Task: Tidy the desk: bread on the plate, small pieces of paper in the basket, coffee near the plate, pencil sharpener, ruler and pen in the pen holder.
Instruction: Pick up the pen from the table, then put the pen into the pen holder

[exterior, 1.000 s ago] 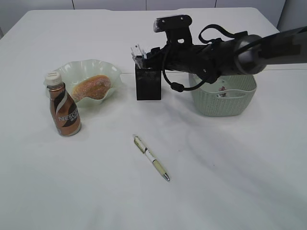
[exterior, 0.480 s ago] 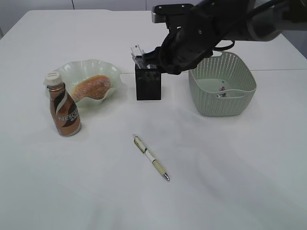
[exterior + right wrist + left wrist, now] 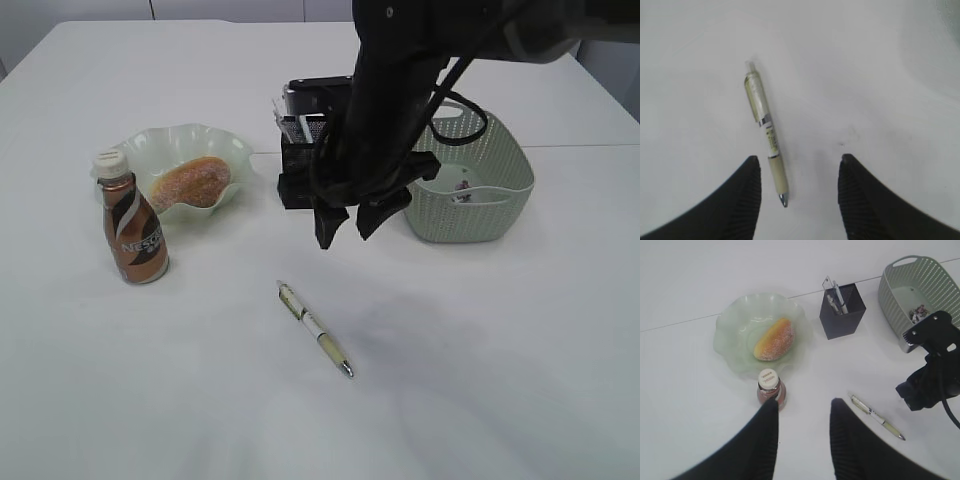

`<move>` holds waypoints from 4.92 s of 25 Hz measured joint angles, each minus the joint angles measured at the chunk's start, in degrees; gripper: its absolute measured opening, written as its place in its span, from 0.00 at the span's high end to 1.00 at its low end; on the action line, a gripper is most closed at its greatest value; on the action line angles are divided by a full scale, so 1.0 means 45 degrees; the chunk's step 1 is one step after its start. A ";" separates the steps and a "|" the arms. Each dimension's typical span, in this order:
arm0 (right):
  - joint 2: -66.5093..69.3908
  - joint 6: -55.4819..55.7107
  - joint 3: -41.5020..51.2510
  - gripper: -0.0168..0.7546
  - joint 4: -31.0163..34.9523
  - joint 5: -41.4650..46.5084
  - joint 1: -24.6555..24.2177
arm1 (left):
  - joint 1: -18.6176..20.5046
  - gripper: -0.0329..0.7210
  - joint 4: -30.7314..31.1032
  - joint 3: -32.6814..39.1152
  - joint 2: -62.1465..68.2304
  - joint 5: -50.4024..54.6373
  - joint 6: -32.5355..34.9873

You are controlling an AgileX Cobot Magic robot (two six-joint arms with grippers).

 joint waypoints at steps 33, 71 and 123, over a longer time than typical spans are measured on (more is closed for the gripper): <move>0.3122 -0.2784 -0.1282 0.48 0.0322 -0.0309 0.0913 | 0.0000 0.63 -0.0022 0.0000 0.0000 0.0000 0.0000; 0.4041 -0.2987 -0.1435 0.59 0.0075 0.0307 0.0944 | 0.0000 0.64 -0.0022 0.0000 0.0000 0.0000 0.0000; -0.4191 -0.3111 0.8388 0.86 -0.1292 -1.8571 -0.0386 | 0.0000 0.64 -0.0439 0.0000 0.0000 0.0000 0.0000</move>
